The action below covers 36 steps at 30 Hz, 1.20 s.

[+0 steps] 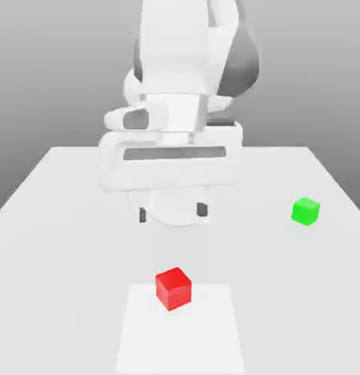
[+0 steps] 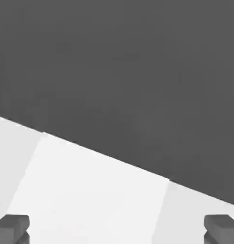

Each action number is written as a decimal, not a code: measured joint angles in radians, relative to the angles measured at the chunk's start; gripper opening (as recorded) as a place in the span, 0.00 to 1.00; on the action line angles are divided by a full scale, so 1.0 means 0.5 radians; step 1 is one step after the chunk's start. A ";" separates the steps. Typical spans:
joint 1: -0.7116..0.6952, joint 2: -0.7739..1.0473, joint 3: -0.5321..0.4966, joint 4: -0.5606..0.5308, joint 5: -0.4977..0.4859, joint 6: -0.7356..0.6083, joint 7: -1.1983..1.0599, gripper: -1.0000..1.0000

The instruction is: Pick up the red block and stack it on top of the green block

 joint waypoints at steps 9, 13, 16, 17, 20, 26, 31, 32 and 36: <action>-0.065 0.814 0.130 -0.114 0.336 0.646 -0.447 0.50; -0.087 0.855 0.154 -0.108 0.347 0.680 -0.456 0.00; -0.100 0.876 0.167 -0.105 0.349 0.696 -0.458 0.00; -0.091 0.850 0.156 -0.109 0.339 0.674 -0.450 0.00; -0.065 0.673 0.106 -0.135 0.243 0.525 -0.378 0.00; -0.010 0.293 0.152 -0.185 0.147 0.200 -0.329 0.00; 0.377 0.161 0.398 -0.186 0.292 0.091 -0.506 0.00; 0.462 0.139 0.448 -0.186 0.323 0.073 -0.543 0.00; 0.812 0.058 0.640 -0.187 0.435 0.008 -0.685 0.00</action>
